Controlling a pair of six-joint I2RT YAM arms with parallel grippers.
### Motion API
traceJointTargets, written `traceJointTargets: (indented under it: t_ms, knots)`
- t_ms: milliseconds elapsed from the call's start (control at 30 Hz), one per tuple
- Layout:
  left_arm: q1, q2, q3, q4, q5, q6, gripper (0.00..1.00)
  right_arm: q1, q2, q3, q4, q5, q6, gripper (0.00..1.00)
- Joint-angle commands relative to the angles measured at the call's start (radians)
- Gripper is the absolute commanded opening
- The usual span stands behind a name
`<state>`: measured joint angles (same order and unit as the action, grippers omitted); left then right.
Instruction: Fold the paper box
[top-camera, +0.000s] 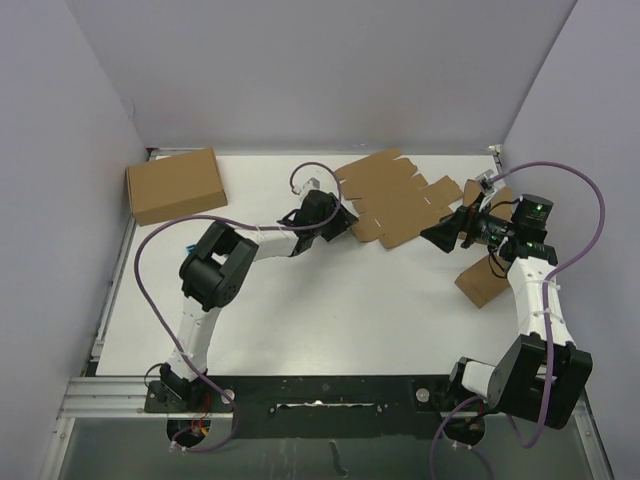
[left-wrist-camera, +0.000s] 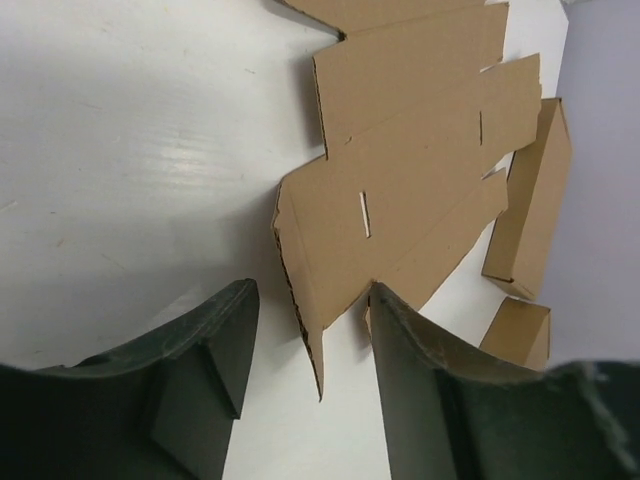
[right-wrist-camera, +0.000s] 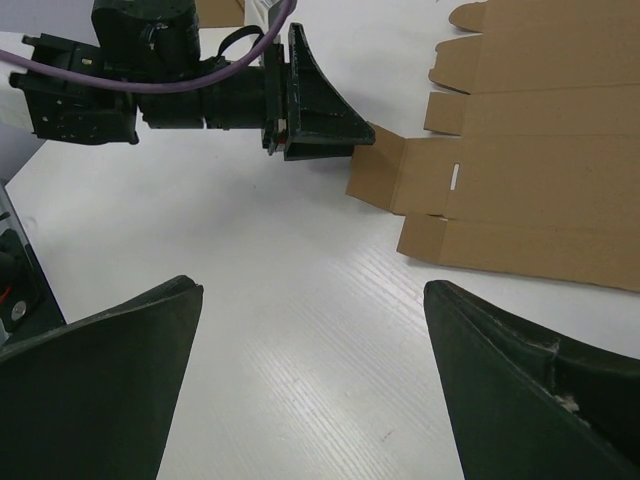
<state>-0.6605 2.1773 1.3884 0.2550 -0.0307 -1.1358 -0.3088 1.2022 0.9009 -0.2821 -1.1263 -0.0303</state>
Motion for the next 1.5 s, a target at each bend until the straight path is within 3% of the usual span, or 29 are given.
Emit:
traceJointTargets:
  t_ms: [0,233,333,467,567,600,667,767,800,867,967,1200,1300,1400,1467]
  knots:
    - [-0.01,0.048,0.047,-0.017,0.011,0.022,0.42,-0.007,-0.031,0.02,0.028,0.008,-0.019,0.98]
    - [0.011,-0.002,-0.014,-0.015,0.064,0.143,0.05,-0.007,-0.032,0.017,0.027,0.01,-0.02,0.98]
    - [0.055,-0.103,-0.083,-0.041,0.113,0.261,0.0,-0.008,-0.034,0.014,0.027,0.01,-0.02,0.98]
    - [0.162,-0.304,-0.158,-0.356,0.273,0.529,0.0,-0.006,-0.035,0.013,0.023,0.014,-0.021,0.98]
    - [0.228,-0.447,-0.203,-0.642,0.245,0.666,0.0,-0.002,-0.033,0.015,0.02,0.017,-0.022,0.98]
    - [0.246,-0.483,-0.223,-0.707,0.212,0.697,0.01,0.001,-0.031,0.015,0.021,0.019,-0.022,0.98]
    - [0.282,-0.547,-0.246,-0.836,0.082,0.711,0.3,0.006,-0.029,0.014,0.021,0.019,-0.021,0.98]
    - [0.292,-0.622,-0.238,-0.951,-0.124,0.714,0.53,0.02,-0.025,0.011,0.023,0.02,-0.025,0.98]
    - [0.29,-0.658,-0.234,-0.953,-0.164,0.71,0.57,0.024,-0.022,0.01,0.021,0.022,-0.028,0.98]
    - [0.284,-0.734,-0.239,-0.908,-0.175,0.709,0.61,0.028,-0.018,0.008,0.018,0.026,-0.036,0.98]
    - [0.287,-0.858,-0.287,-0.779,-0.064,0.705,0.67,0.039,-0.01,-0.003,0.024,0.027,-0.04,0.98]
    - [0.311,-1.109,-0.535,-0.515,0.156,0.634,0.65,0.143,0.113,-0.022,0.056,0.06,-0.009,0.98]
    - [0.326,-1.227,-0.671,-0.433,0.201,0.576,0.67,0.223,0.216,0.014,0.017,0.178,-0.007,0.99]
    - [0.336,-1.356,-0.776,-0.387,0.213,0.509,0.8,0.277,0.305,0.057,-0.012,0.293,0.04,0.92]
    - [0.338,-1.434,-0.835,-0.369,0.207,0.458,0.83,0.316,0.359,0.096,-0.03,0.358,0.063,0.87]
